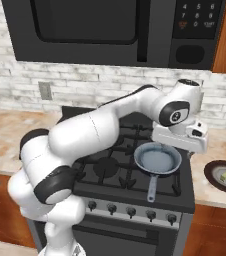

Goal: Pick up the butter stick and place it in the pan. Then turn on the burner for the pan.

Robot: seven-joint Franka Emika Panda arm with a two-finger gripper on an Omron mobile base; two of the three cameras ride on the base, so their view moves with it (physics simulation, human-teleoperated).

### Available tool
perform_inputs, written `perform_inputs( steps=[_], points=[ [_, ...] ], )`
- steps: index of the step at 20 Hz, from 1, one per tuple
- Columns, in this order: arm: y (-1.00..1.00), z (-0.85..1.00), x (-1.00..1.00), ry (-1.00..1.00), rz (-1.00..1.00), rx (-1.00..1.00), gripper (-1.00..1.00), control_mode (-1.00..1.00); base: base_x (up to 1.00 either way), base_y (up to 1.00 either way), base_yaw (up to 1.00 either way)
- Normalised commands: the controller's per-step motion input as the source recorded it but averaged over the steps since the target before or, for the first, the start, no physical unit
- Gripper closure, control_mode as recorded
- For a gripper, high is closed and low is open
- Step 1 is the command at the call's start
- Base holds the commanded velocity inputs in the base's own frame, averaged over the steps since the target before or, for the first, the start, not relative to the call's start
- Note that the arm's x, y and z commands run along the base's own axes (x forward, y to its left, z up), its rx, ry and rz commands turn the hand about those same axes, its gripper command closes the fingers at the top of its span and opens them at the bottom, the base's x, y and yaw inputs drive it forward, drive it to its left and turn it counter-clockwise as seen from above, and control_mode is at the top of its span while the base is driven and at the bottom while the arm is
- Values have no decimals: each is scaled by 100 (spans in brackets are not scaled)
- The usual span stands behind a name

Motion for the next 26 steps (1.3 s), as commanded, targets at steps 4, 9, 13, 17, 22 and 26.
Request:
perform_inputs(
  steps=[4, 9, 13, 17, 22, 26],
  points=[
    [-69, -17, 0, 0, -13, 0, -100, -100, 0, 0, 0],
    [-70, -32, 1, 0, -11, 0, -100, -100, 0, 0, 0],
    [-63, -37, 7, 0, -10, 0, -100, -100, 0, 0, 0],
    [-46, -26, 20, 0, -12, 0, -100, -100, 0, 0, 0],
    [-48, -2, 20, 0, -7, 7, -100, -100, 0, 0, 0],
    [-27, 0, 17, 0, -6, 11, -100, -100, 0, 0, 0]
  ],
)
